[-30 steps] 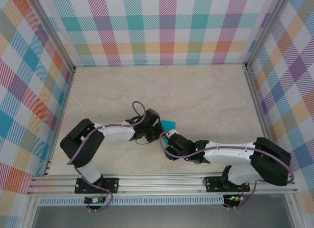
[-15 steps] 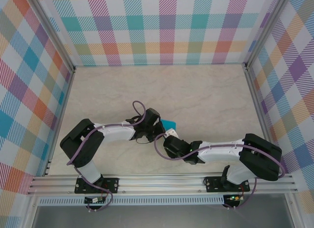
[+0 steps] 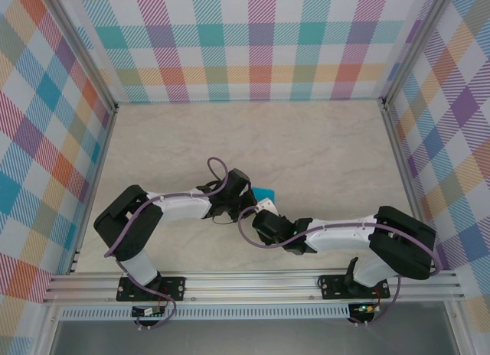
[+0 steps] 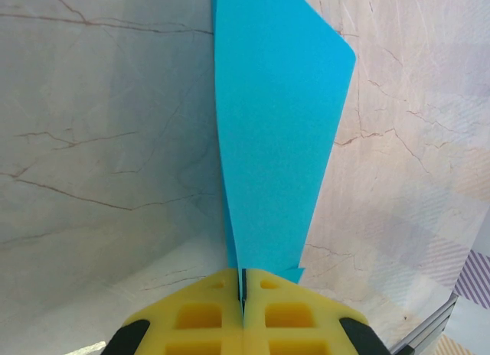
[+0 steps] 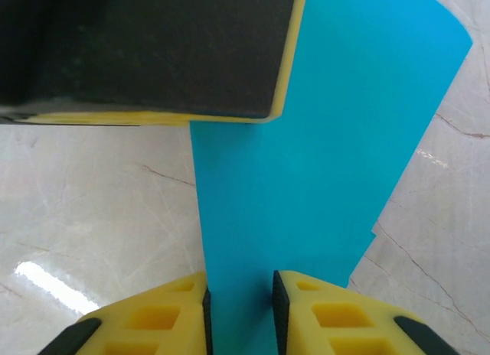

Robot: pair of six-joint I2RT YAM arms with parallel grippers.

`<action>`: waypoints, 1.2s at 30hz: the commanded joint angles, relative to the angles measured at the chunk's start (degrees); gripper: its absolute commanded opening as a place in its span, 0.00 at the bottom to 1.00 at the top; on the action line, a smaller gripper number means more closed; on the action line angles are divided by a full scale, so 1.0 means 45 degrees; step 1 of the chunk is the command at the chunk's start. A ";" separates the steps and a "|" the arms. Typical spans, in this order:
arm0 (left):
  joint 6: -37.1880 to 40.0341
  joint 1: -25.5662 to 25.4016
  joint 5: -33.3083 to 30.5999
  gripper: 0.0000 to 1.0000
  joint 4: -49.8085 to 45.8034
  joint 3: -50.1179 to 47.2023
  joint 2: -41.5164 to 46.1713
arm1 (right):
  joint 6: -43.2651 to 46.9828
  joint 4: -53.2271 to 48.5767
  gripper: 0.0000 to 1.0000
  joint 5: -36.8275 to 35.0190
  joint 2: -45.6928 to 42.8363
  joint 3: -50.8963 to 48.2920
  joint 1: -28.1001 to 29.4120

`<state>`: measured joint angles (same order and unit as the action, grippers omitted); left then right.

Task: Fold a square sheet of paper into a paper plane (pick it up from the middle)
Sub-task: Perform the fifth fold on the wing at the bottom-center of the table.

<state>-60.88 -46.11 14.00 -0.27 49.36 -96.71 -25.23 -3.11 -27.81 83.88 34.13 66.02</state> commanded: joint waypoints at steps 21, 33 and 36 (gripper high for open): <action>-0.0064 -0.0169 0.0121 0.00 -0.0463 0.0432 0.0202 | -0.0013 -0.0016 0.29 0.0042 -0.0168 0.0530 0.0192; -0.0045 -0.0176 0.0031 0.00 -0.0603 0.0443 0.0299 | -0.0230 0.0169 0.26 0.0279 -0.0065 0.0631 0.0387; -0.0064 -0.0164 0.0069 0.00 -0.0588 0.0466 0.0335 | -0.0353 0.0319 0.22 0.0326 -0.0123 0.0555 0.0407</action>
<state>-61.06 -46.11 14.04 -2.33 49.76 -96.68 -26.76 -4.29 -27.81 83.42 34.85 66.70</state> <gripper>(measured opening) 0.041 0.226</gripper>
